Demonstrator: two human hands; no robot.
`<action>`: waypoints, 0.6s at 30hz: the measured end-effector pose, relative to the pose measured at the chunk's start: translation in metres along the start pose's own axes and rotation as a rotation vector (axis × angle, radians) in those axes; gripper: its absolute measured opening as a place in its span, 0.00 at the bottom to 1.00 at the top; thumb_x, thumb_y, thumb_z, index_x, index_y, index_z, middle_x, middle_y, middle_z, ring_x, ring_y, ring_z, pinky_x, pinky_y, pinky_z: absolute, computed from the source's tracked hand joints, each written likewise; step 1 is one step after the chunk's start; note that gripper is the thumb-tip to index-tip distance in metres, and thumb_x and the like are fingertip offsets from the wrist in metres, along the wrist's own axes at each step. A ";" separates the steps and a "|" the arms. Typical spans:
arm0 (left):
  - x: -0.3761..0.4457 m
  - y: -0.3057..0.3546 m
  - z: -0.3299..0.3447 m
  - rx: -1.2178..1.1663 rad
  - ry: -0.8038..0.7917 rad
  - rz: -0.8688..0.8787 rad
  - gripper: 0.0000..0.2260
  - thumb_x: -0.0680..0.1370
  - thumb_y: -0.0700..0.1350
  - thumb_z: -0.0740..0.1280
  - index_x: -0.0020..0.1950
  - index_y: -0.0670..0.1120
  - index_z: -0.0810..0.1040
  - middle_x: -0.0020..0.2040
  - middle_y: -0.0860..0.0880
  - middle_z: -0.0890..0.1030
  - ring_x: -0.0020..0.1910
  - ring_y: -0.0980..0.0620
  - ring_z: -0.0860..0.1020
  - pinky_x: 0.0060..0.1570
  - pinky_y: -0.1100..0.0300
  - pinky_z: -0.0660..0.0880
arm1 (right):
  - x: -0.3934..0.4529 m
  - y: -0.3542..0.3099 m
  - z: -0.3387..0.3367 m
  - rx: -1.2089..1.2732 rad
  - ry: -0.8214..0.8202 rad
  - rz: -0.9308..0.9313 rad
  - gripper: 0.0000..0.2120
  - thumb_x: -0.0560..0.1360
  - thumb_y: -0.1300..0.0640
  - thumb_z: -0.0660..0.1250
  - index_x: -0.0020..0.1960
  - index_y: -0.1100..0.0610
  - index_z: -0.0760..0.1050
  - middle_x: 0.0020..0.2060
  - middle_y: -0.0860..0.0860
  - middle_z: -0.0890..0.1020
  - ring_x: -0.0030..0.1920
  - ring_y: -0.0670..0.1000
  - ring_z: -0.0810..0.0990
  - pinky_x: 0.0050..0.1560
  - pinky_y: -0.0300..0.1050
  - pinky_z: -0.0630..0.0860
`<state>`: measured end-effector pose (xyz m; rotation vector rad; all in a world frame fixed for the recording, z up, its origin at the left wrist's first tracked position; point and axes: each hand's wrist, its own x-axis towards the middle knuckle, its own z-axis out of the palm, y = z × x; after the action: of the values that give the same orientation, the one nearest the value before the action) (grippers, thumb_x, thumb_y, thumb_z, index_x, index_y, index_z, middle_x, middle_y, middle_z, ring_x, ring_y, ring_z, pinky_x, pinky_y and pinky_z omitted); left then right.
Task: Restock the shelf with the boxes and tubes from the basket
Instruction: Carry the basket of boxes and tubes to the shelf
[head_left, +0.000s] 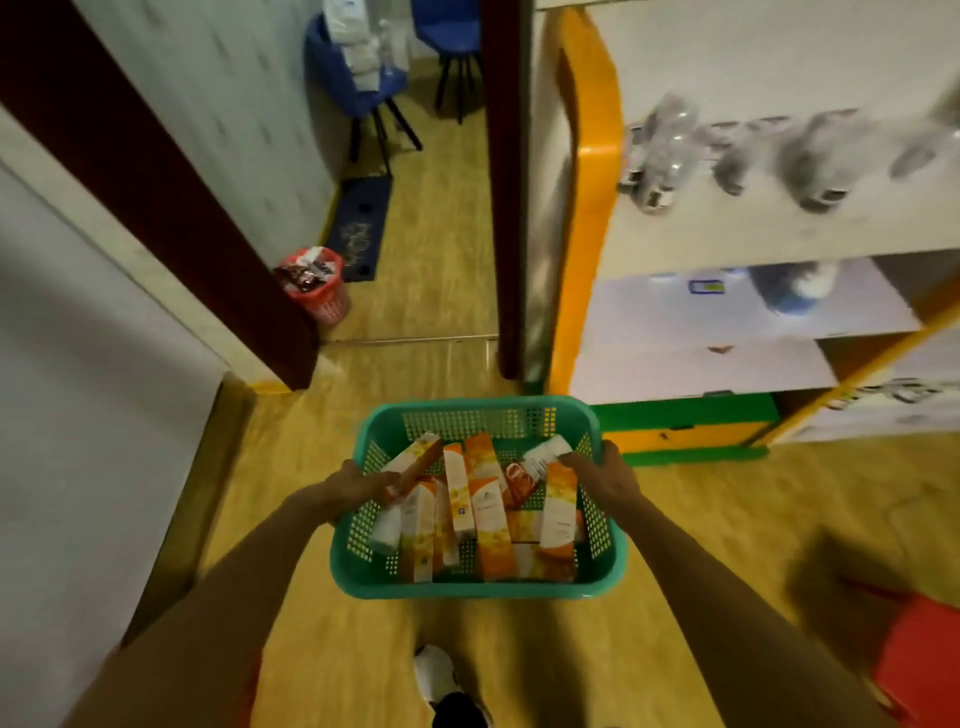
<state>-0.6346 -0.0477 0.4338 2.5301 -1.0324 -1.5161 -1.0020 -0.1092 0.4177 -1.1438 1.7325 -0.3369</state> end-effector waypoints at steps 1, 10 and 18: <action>-0.011 0.022 0.018 0.024 -0.019 0.013 0.35 0.71 0.63 0.72 0.68 0.39 0.71 0.54 0.41 0.81 0.45 0.45 0.83 0.33 0.54 0.82 | 0.001 0.017 -0.022 0.014 0.020 0.000 0.30 0.72 0.41 0.71 0.66 0.59 0.69 0.56 0.55 0.78 0.55 0.58 0.78 0.54 0.53 0.76; -0.077 0.200 0.177 0.230 -0.123 0.100 0.30 0.72 0.59 0.74 0.63 0.44 0.65 0.56 0.44 0.75 0.52 0.43 0.78 0.45 0.47 0.79 | -0.006 0.155 -0.231 0.253 0.089 0.099 0.31 0.67 0.40 0.75 0.63 0.54 0.70 0.55 0.55 0.80 0.54 0.58 0.80 0.57 0.58 0.78; -0.102 0.340 0.283 0.346 -0.334 0.210 0.31 0.73 0.65 0.69 0.68 0.46 0.73 0.59 0.44 0.80 0.55 0.43 0.80 0.47 0.48 0.80 | -0.021 0.219 -0.378 0.409 0.232 0.257 0.32 0.68 0.42 0.75 0.62 0.59 0.69 0.53 0.53 0.76 0.48 0.52 0.78 0.44 0.48 0.76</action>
<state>-1.0695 -0.1708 0.4774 2.3033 -1.6784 -1.8757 -1.4369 -0.0813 0.4606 -0.5983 1.8748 -0.6500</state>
